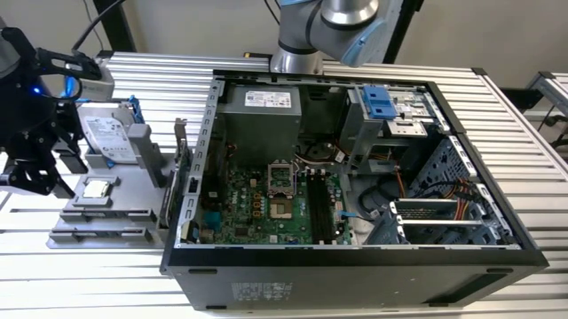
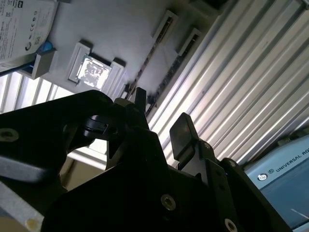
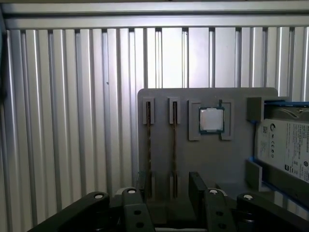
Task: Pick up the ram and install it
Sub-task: 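Pick up the ram and move it above insertion slot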
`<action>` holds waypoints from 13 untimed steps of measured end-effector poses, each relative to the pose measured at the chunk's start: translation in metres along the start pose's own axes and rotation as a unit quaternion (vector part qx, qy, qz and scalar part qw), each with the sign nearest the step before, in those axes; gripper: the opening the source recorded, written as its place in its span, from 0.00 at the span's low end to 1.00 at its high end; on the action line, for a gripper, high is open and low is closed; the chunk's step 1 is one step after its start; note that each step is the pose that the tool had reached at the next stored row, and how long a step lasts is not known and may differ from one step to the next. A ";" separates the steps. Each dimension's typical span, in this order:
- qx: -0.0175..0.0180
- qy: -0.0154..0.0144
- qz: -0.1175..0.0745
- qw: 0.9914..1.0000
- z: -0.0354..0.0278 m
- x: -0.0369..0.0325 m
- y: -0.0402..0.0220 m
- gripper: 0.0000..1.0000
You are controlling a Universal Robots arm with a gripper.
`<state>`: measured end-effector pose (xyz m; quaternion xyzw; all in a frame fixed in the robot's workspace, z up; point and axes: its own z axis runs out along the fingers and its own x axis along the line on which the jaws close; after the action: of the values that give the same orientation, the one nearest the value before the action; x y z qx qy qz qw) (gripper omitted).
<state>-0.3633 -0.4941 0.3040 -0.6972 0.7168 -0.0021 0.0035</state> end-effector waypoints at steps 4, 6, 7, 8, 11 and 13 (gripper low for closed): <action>0.000 0.000 0.000 1.000 0.0028 0.0000 0.0002 1.00; 0.000 0.000 0.000 1.000 0.0044 0.0000 0.0002 1.00; 0.000 0.000 0.000 1.000 0.0052 0.0000 0.0003 1.00; 0.000 0.000 0.000 1.000 0.0059 0.0001 0.0003 1.00; 0.000 0.000 0.000 1.000 0.0079 0.0006 0.0006 1.00; 0.000 0.000 0.000 1.000 0.0094 0.0010 0.0006 1.00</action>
<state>-0.3638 -0.4951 0.2945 -0.6972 0.7169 -0.0022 0.0036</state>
